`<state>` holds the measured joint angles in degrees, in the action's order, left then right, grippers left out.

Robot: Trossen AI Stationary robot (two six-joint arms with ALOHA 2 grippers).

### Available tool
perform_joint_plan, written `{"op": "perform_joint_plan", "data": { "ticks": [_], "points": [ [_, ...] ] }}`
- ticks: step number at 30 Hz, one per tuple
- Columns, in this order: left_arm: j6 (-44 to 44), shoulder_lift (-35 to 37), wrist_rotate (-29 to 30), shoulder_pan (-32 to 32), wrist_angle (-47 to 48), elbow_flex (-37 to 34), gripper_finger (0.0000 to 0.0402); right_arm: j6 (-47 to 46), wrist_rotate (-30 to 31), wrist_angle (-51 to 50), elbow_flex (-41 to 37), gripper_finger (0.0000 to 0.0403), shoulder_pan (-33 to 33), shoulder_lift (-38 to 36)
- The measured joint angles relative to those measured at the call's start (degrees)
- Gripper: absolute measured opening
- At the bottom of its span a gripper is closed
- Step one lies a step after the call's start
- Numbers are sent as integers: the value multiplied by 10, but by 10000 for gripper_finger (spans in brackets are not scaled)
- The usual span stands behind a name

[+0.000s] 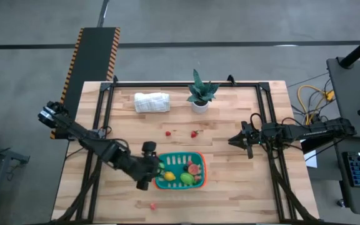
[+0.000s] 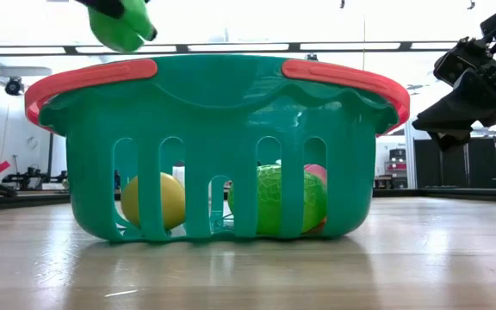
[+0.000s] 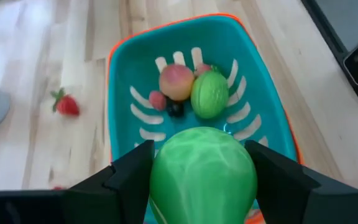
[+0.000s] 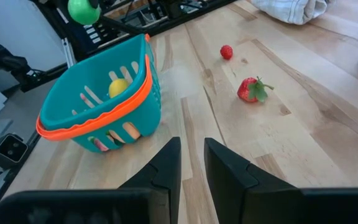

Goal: Pick and placing Produce into tupperware
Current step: Put the green pear into the blue bin

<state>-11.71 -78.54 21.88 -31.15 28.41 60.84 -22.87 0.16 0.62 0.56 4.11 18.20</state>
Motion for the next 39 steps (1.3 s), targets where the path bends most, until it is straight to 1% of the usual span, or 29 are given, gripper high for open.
{"op": "perform_joint_plan", "data": {
  "ticks": [4,10,16,21,27,31,39],
  "points": [
    [40,-15,-41,32,-33,0,215,1,0,0,0,63,0,0],
    [87,-45,-82,74,-63,5,215,2,0,0,0,63,0,0],
    [134,-96,-126,105,-86,29,215,3,0,0,0,63,0,0],
    [155,-144,-133,125,-87,55,215,3,0,0,0,63,0,0],
    [157,-198,-143,147,-74,84,215,4,0,0,0,63,0,0],
    [156,-225,-144,152,-46,99,215,4,0,0,0,63,0,0],
    [155,-240,-144,152,-35,107,215,4,0,0,0,63,0,0]
  ]
}}
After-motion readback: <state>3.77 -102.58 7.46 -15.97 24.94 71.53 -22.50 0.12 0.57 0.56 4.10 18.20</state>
